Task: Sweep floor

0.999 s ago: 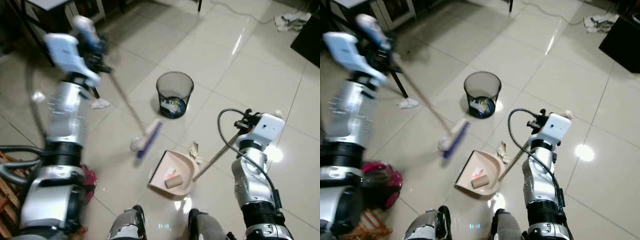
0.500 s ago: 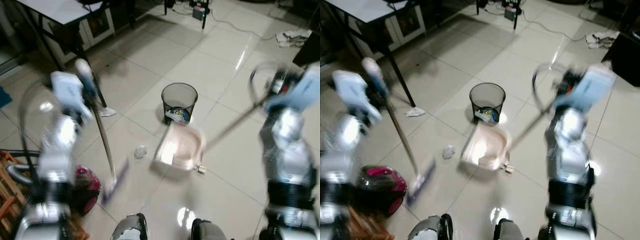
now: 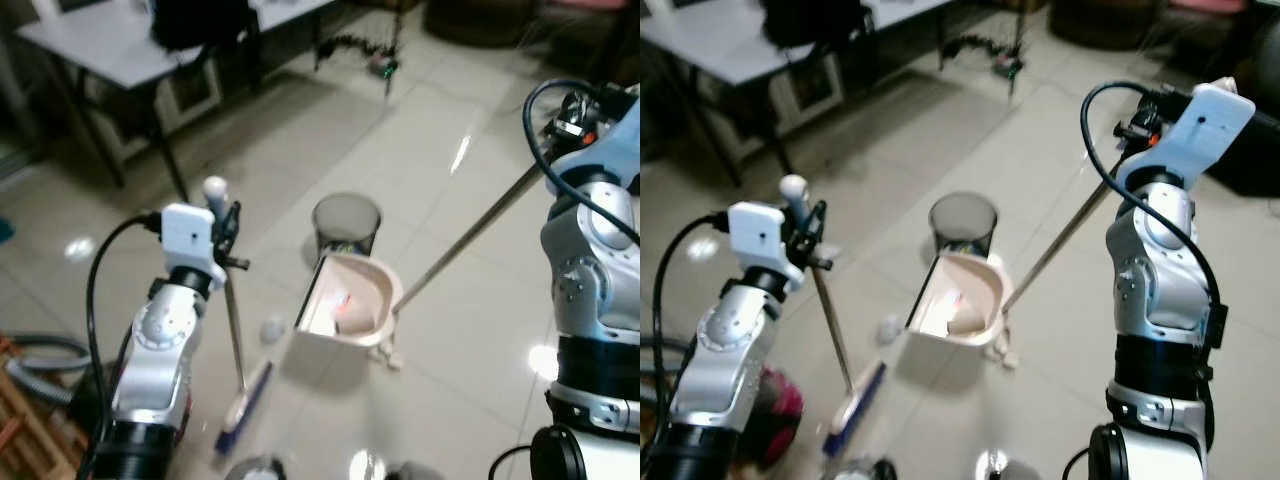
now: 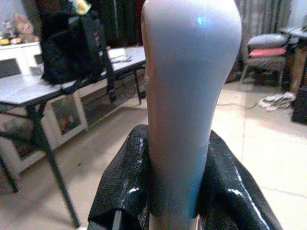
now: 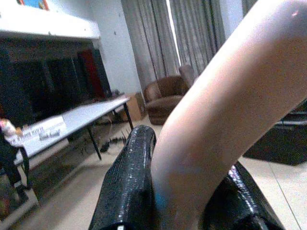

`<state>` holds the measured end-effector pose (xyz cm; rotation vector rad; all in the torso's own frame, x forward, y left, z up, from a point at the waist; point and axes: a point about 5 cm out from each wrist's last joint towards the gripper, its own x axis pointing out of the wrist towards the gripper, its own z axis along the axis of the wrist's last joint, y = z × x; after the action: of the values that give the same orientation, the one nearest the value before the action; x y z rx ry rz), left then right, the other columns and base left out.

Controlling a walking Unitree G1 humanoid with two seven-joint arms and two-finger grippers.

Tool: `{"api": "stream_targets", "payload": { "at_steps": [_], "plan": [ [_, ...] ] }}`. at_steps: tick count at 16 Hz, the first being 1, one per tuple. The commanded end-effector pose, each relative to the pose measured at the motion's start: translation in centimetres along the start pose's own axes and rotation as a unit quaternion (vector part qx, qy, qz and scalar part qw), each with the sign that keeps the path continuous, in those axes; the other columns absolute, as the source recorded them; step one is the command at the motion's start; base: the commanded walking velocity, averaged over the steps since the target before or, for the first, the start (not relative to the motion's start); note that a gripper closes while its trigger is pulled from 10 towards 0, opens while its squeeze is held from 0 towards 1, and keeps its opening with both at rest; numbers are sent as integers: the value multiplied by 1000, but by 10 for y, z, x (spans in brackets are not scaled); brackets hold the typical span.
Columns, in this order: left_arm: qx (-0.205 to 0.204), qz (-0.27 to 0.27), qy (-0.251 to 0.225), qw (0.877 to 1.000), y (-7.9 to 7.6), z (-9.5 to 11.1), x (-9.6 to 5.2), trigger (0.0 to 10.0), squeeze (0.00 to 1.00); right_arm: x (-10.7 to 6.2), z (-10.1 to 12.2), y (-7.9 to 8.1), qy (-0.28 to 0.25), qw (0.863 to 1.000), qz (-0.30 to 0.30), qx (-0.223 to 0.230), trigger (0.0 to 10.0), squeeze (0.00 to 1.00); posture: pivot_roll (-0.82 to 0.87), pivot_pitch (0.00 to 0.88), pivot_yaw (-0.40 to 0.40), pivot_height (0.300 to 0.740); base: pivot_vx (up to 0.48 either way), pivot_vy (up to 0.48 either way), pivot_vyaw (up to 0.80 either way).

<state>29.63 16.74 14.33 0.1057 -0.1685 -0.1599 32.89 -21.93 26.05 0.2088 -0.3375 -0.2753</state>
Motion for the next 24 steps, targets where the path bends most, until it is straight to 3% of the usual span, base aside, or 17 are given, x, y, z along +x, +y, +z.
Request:
{"api": "stream_targets", "payload": {
  "at_steps": [1,10,16,24],
  "plan": [
    [7,-2,-4,1000,-4,4,-2,10000,0,2,23,6,-39,999,16,24,10000,0,-67,4,59,740,465,0,0],
    [15,10,8,1000,-6,4,-8,10000,0,2,32,2,-43,998,10,53,10000,0,-68,0,64,740,467,0,0],
    [-10,21,16,1000,-11,3,-4,10000,0,5,29,-9,-40,997,-23,54,10000,0,-70,0,68,740,468,0,0],
    [-23,28,13,999,-15,6,1,10000,0,3,25,-14,-39,997,-36,55,10000,0,-66,0,68,740,467,0,-542]
  ]
}}
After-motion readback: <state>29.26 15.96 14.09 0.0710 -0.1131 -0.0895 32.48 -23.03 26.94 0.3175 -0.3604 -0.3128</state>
